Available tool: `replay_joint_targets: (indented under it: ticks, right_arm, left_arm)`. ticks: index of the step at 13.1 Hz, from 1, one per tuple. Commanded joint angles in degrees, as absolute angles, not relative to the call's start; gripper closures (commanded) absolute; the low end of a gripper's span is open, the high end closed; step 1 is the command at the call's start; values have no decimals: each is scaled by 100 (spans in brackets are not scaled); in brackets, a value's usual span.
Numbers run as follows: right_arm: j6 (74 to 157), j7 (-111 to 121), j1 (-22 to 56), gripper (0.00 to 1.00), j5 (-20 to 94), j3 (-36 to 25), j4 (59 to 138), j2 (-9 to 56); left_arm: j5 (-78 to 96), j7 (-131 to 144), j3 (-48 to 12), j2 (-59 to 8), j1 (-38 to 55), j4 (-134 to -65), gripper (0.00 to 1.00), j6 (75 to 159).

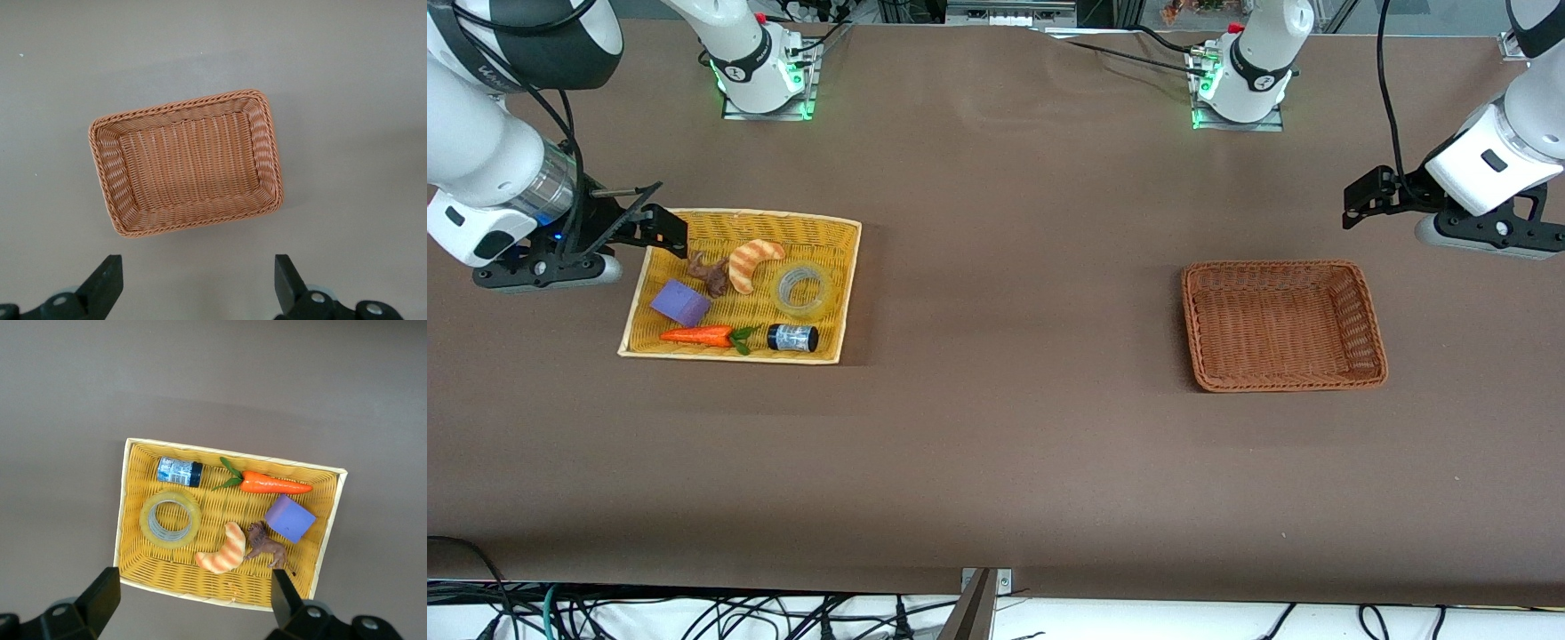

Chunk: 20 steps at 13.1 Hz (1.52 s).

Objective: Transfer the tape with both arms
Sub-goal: 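Move the right gripper over the yellow tray toward the tape roll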

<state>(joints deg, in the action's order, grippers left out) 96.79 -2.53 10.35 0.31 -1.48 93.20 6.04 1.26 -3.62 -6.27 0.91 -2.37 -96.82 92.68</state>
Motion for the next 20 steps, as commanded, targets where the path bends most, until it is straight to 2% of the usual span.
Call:
replay_joint_targets:
  ticks: [1,4,10,16,20]
  right_arm:
    - [9668,-158,984,0,70,-114,9272,650]
    - [9912,-281,993,0,62,-62,9438,904]
    - [11888,-615,1011,0,9,228,10668,1449]
    - [14007,-589,1011,0,9,237,12478,1582]
    - [14229,-598,1011,0,18,237,12990,1547]
  left_arm:
    - [202,-431,-633,26,-255,-9527,0,9167]
    - [202,-431,-633,26,-255,-9536,0,9167]
    - [202,-431,-633,26,-255,-9536,0,9167]
    - [202,-431,-633,26,-255,-9536,0,9167]
    - [202,-439,-633,26,-264,-9545,0,9167]
